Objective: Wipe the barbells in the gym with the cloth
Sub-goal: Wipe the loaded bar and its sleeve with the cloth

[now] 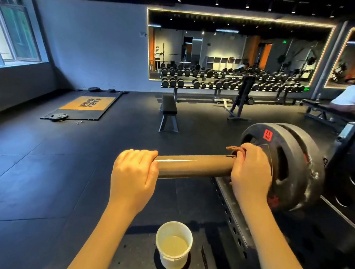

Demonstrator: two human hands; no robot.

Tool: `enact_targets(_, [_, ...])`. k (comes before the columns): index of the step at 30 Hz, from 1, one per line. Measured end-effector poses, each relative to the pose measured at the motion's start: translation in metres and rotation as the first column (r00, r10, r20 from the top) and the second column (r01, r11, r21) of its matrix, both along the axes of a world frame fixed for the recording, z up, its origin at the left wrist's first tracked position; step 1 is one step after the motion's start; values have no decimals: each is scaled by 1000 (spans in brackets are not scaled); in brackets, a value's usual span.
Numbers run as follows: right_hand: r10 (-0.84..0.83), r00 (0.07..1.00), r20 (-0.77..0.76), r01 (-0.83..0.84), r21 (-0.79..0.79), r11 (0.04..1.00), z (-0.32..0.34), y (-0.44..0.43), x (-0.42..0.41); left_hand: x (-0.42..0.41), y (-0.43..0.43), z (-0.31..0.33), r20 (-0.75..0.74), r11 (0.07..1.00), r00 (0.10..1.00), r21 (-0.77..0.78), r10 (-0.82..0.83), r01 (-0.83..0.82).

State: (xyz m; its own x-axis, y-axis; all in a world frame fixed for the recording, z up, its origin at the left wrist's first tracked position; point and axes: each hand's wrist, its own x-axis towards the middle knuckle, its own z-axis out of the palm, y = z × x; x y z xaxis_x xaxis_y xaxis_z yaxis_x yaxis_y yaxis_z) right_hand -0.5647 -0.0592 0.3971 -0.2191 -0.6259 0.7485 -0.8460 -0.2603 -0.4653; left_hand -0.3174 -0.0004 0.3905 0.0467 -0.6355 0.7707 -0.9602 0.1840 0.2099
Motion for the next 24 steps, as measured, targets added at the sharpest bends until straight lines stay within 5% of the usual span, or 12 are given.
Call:
enact_targets(2, [31, 997, 75, -26, -70, 997, -10, 10, 36, -1, 0, 0, 3, 1000, 1000, -13, 2, -2])
enact_targets(7, [361, 901, -239, -389, -83, 917, -20, 17, 48, 4, 0, -1, 52, 1000, 998, -20, -22, 23])
enact_targets(9, [270, 923, -273, -297, -63, 953, -11, 8, 19, 5, 0, -1, 61, 999, 998, -22, -29, 30])
enact_targets(14, [-28, 999, 16, 28, -31, 999, -11, 4, 15, 2, 0, 0, 57, 1000, 998, -18, -19, 20])
enact_targets(17, [133, 987, -88, -140, -82, 987, -16, 20, 68, 2, 2, 2, 67, 1000, 997, 9, -23, 23])
enact_targets(20, [364, 879, -309, -398, -53, 916, -8, 28, 72, 5, 3, 4, 92, 997, 994, 50, -64, 60])
enact_targets(24, [342, 919, -198, -343, 29, 939, 10, 12, 26, 16, 13, 9, -24, 987, 992, 106, -122, 124])
